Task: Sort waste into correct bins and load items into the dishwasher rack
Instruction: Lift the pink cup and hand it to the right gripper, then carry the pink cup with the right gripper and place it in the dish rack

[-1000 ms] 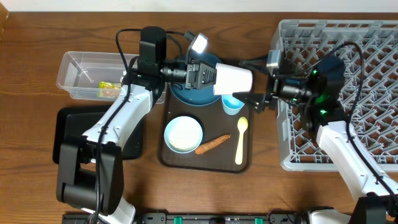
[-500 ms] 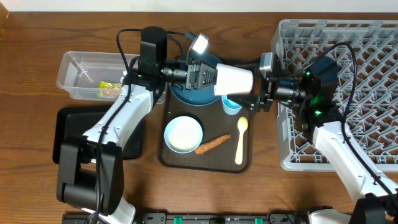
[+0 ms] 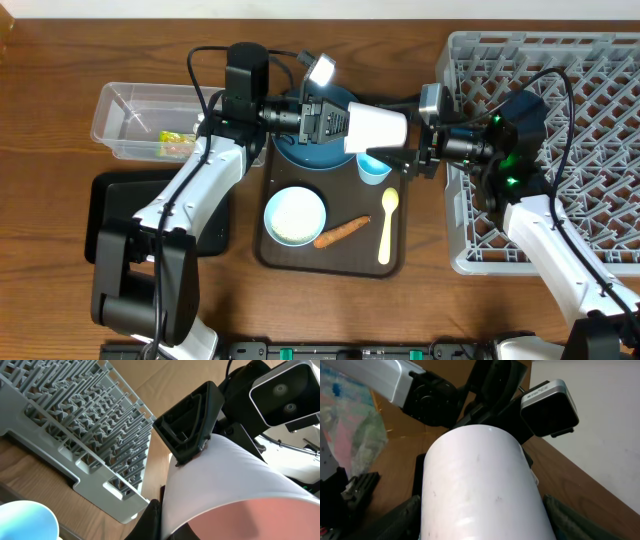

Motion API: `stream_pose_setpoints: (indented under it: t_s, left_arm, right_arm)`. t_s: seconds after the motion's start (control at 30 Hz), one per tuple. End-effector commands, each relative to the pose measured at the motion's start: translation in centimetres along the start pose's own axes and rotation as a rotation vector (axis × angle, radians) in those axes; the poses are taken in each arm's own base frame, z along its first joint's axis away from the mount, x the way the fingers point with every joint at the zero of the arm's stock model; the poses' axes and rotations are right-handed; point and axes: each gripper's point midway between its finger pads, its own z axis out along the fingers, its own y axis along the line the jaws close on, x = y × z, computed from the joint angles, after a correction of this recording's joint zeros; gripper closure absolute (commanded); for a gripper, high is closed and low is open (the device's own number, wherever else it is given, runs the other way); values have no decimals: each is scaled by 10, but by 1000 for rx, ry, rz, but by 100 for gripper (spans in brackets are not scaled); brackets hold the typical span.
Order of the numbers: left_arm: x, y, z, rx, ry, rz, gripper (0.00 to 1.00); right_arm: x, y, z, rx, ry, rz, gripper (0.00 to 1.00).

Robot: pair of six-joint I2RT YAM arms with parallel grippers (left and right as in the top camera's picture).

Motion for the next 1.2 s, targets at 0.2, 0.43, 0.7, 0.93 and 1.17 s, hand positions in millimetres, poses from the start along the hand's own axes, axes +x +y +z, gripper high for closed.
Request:
stream_pose_setpoints:
  t_s: [0.2,0.43,0.7,0.93,1.17]
  left_arm:
    - [-2,-3,1,13,5,4,94]
    - [-4,0,1,-7,-6,4,87]
    - [-8,6,-8,-32,-29,-2,71]
    - [-16,70,-56,-345,-175,-160,68]
    - [15,122,-104,-718,-188,-296,68]
  right_arm:
    - [-1,-5,-1,7,-1,8,43]
    - [-1,-6,-1,13,0,8,65]
    - [9,-17,-1,77,26,68,70]
    - [47,-70,-20,433,133,238,98]
    - [51,-107,-51,711,146,272,99]
